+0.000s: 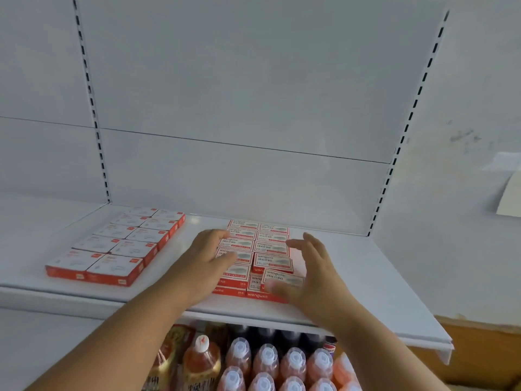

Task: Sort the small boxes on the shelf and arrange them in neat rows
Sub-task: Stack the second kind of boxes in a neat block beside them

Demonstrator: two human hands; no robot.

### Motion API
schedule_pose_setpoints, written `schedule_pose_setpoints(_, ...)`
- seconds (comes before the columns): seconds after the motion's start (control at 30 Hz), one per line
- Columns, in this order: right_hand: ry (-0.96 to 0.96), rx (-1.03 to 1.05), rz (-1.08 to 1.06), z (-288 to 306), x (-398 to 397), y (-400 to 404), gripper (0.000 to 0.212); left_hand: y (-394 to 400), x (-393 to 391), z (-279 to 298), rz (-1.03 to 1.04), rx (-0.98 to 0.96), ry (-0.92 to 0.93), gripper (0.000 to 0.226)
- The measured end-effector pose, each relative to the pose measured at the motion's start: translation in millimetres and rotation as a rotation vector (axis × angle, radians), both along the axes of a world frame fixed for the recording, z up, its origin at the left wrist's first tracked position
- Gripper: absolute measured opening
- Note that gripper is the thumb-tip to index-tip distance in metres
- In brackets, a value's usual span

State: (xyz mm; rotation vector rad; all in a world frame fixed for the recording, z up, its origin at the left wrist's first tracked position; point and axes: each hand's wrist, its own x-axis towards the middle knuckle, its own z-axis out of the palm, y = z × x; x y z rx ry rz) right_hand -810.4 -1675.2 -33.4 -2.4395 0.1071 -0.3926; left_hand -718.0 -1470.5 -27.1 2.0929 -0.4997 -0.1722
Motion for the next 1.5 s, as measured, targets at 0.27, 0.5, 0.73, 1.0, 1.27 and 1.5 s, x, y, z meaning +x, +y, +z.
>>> schedule_pose_setpoints(0.27,0.045,0.942,-0.23,22.9,12.8,8.4,0.052,-1.6,0.8,0.2,-0.004,-0.085,0.098,0.04)
schedule_pose_setpoints(0.5,0.097,1.174,-0.189,31.2,28.1,38.0,0.057,1.5,16.2,9.7,0.124,-0.409,0.396,0.051)
schedule_pose_setpoints(0.73,-0.018,1.196,-0.303,35.0,25.3,49.0,0.056,-5.6,18.2,5.3,-0.075,-0.532,0.537,0.046)
schedule_pose_setpoints(1.0,0.084,0.829,-0.32,24.7,27.0,49.3,0.062,-10.8,24.1,-1.4,-0.137,-0.537,0.536,0.047)
schedule_pose_setpoints(1.27,0.103,1.003,-0.295,29.0,36.9,38.8,0.058,-12.3,36.7,6.3,-0.017,-0.62,0.586,0.047)
schedule_pose_setpoints(1.5,0.227,1.017,-0.297,30.7,40.8,37.3,0.051,-21.7,36.0,7.7,-0.021,-0.512,0.625,0.051)
